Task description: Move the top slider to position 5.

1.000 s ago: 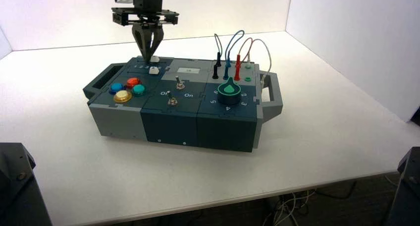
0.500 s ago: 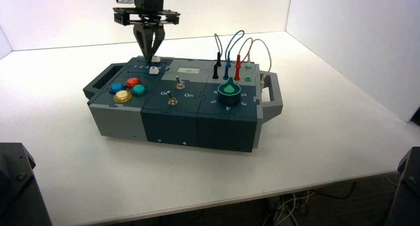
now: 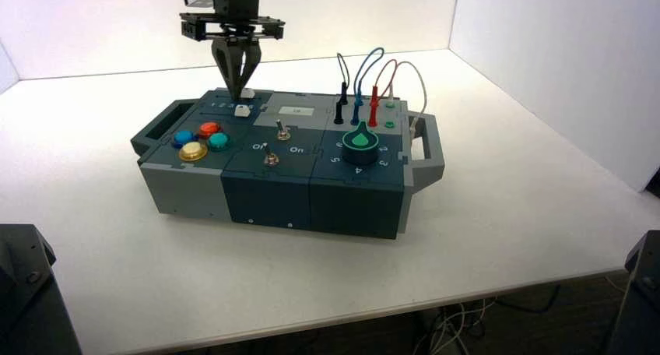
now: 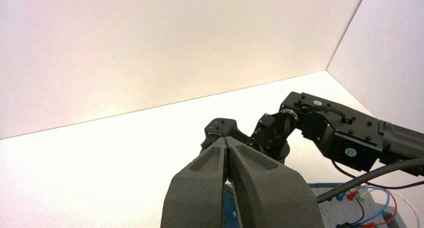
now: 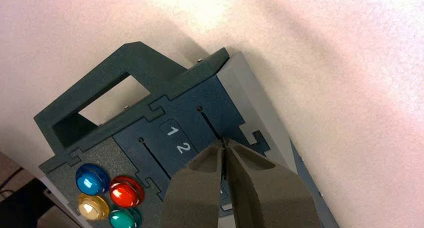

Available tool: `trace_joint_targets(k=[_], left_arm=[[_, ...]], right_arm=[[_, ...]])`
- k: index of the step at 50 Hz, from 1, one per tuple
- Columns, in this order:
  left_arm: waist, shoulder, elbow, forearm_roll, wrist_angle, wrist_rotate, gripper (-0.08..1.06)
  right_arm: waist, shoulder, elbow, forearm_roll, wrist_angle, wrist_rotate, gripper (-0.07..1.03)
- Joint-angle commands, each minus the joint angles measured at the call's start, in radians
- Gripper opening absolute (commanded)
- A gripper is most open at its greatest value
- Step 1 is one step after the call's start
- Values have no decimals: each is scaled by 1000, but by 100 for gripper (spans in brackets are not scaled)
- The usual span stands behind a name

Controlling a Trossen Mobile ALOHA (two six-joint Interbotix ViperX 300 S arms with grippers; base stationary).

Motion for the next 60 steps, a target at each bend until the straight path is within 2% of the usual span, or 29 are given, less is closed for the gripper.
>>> trace_joint_targets(k=[1, 60], left_arm=[[8, 3, -31, 3, -12, 3, -3], [20, 17, -43, 3, -12, 6, -3]], right_arm=[[-5, -41, -3, 0, 3, -3, -2], [-34, -49, 35, 2, 2, -8, -2]])
